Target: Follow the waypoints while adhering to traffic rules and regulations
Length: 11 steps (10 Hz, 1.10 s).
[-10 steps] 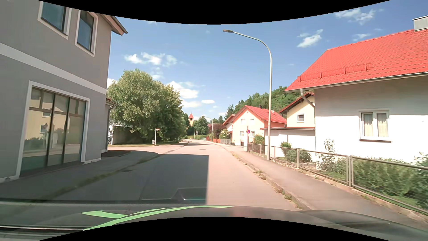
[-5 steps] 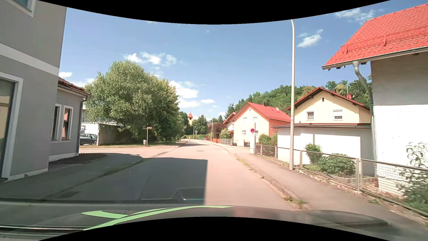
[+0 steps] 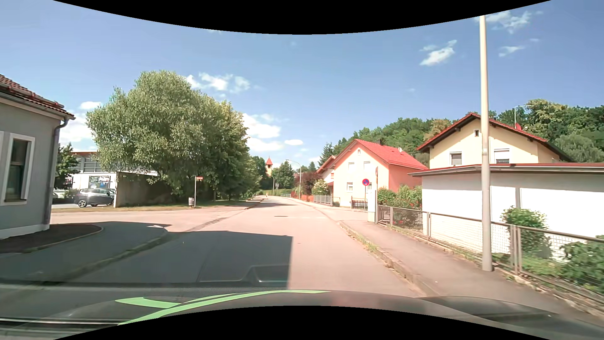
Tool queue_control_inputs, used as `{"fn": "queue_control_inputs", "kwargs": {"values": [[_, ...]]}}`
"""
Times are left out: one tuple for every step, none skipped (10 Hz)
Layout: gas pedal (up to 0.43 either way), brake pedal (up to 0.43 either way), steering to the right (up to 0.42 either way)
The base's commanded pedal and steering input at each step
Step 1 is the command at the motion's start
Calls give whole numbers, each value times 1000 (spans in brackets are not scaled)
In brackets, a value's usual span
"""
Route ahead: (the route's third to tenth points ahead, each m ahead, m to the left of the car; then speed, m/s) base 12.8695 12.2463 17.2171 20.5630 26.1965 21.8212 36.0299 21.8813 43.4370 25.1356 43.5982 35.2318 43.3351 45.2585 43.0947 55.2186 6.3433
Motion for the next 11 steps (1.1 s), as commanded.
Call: {"fn": "queue_control_inputs", "kwargs": {"values": [[0,116,-8],[0,128,-8],[0,134,-8],[0,140,-10],[0,152,-12],[0,159,-14],[0,159,-17],[0,159,-21],[0,159,-31],[0,152,-45],[0,152,-63]]}}
